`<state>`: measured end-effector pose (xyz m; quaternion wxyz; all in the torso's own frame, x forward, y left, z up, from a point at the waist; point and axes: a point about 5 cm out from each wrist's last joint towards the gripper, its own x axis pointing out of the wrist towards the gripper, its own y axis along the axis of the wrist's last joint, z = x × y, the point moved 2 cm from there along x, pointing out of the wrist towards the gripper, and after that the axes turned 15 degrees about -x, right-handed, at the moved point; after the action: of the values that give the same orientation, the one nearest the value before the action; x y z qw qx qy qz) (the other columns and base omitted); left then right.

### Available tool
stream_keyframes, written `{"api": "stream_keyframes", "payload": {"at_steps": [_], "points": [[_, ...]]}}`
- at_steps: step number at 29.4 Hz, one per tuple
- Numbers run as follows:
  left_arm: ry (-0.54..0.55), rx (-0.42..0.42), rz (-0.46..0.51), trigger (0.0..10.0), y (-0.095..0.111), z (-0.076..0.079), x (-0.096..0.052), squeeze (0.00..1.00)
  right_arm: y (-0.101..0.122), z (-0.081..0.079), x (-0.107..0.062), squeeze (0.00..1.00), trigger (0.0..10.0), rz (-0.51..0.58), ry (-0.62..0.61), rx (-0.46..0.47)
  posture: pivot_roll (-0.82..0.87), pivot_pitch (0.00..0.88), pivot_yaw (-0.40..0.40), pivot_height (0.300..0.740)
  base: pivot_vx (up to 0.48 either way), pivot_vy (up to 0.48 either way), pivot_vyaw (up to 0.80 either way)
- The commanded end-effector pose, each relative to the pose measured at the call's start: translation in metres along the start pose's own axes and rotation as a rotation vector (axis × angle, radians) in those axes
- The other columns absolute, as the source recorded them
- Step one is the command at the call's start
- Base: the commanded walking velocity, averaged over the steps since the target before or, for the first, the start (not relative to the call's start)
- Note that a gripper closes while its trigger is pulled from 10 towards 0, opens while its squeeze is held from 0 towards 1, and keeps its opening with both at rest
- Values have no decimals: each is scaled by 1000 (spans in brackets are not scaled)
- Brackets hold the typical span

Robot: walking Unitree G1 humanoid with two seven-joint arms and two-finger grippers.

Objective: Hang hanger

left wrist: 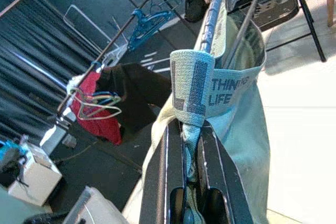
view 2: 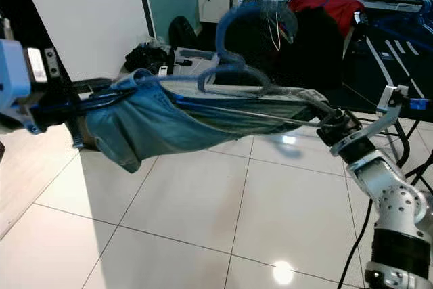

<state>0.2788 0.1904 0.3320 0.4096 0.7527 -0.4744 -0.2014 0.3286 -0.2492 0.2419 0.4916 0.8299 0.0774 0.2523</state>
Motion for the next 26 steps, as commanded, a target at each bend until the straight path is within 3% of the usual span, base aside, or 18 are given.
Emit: {"api": "stream_keyframes", "payload": {"at_steps": [1, 11, 13, 20, 26], "points": [[172, 26, -86, 10000, -1, -26, -35, 0, 10, 27, -24, 0, 0, 20, -141, -16, 15, 72, -40, 740, 0, 0, 0], [80, -44, -154, 10000, -10, -14, -49, 0, 15, 42, -40, 0, 0, 8, -195, -49, 20, 72, -39, 740, 0, 0, 0], [68, -133, -78, 10000, -3, -15, -59, 0, 16, 47, -48, 0, 0, 10, -214, -52, 20, 79, -36, 740, 0, 0, 0], [68, -128, -67, 10000, -2, -17, -62, 0, 15, 47, -50, 0, 0, 6, -214, -54, 17, 80, -32, 740, 0, 0, 0], [30, -83, -116, 10000, -5, -13, -55, 0, 17, 44, -48, 0, 0, 19, -197, -51, 17, 81, -28, 740, 0, 0, 0]]}}
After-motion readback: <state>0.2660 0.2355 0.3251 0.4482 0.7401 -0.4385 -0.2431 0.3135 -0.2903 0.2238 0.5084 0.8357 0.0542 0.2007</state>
